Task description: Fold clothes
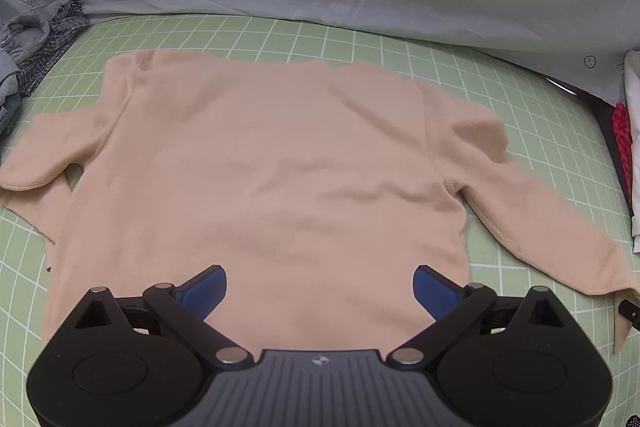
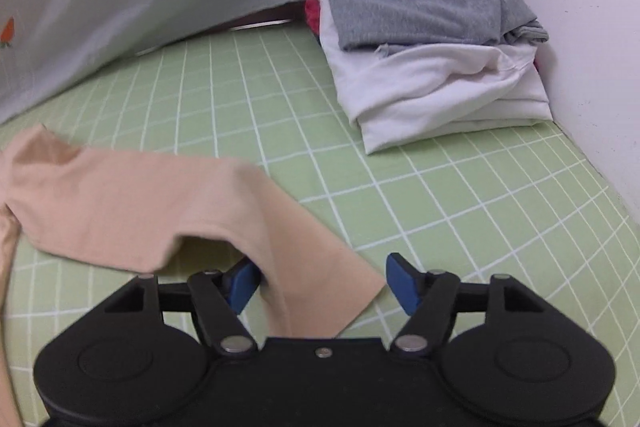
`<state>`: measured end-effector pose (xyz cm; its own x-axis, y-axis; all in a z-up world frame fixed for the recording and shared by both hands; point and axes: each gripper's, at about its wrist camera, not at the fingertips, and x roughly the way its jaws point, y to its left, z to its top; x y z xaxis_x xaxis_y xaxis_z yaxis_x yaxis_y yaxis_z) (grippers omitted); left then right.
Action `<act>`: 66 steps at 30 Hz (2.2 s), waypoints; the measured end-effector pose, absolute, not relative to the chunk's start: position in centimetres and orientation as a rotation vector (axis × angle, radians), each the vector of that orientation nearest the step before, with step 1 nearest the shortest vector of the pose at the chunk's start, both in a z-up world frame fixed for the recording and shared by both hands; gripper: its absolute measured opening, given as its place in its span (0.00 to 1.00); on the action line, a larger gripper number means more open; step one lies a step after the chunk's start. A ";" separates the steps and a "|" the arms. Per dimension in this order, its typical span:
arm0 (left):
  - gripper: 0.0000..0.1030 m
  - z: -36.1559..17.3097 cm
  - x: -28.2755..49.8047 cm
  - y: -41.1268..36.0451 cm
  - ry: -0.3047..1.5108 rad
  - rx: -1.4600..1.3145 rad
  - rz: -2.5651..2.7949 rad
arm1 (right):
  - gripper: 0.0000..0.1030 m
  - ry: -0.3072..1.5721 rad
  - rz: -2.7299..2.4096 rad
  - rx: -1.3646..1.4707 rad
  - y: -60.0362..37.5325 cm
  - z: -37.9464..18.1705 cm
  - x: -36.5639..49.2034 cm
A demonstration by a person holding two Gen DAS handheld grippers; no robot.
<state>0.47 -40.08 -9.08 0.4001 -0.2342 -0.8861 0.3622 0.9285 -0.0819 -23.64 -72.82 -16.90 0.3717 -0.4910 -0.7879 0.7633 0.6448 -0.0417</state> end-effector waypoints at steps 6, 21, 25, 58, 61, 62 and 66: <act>0.96 -8.9 0.6 -39.9 1.091 0.134 -0.356 | 0.68 0.782 -0.816 0.366 -72.7 -15.9 -24.4; 0.96 -6.1 -2.1 -38.5 1.022 0.096 -0.389 | 0.04 1.018 -0.641 -0.036 -65.7 -17.1 -25.2; 0.96 -5.1 -4.3 -36.7 1.013 0.073 -0.392 | 0.04 1.029 -0.597 -0.036 -62.9 -17.0 -26.8; 0.96 -5.1 -1.4 -14.0 1.009 -0.116 -0.186 | 0.96 1.005 -0.731 0.334 -51.5 -14.4 -25.4; 0.96 -5.4 0.7 -11.6 1.012 -0.118 -0.149 | 1.00 0.975 -0.670 0.414 -50.0 -14.9 -22.6; 0.96 -5.5 1.4 -10.9 1.012 -0.119 -0.135 | 1.00 0.975 -0.659 0.422 -49.2 -15.1 -21.5; 0.95 -5.7 5.1 -8.6 0.999 -0.111 -0.100 | 1.00 0.983 -0.626 0.390 -45.9 -16.0 -16.7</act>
<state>5.10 -8.60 -5.71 0.5375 -0.1343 -0.8325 0.0326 0.9898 -0.1385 -16.69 -45.94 -15.97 0.4021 -0.3114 -0.8610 0.6487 0.7605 0.0279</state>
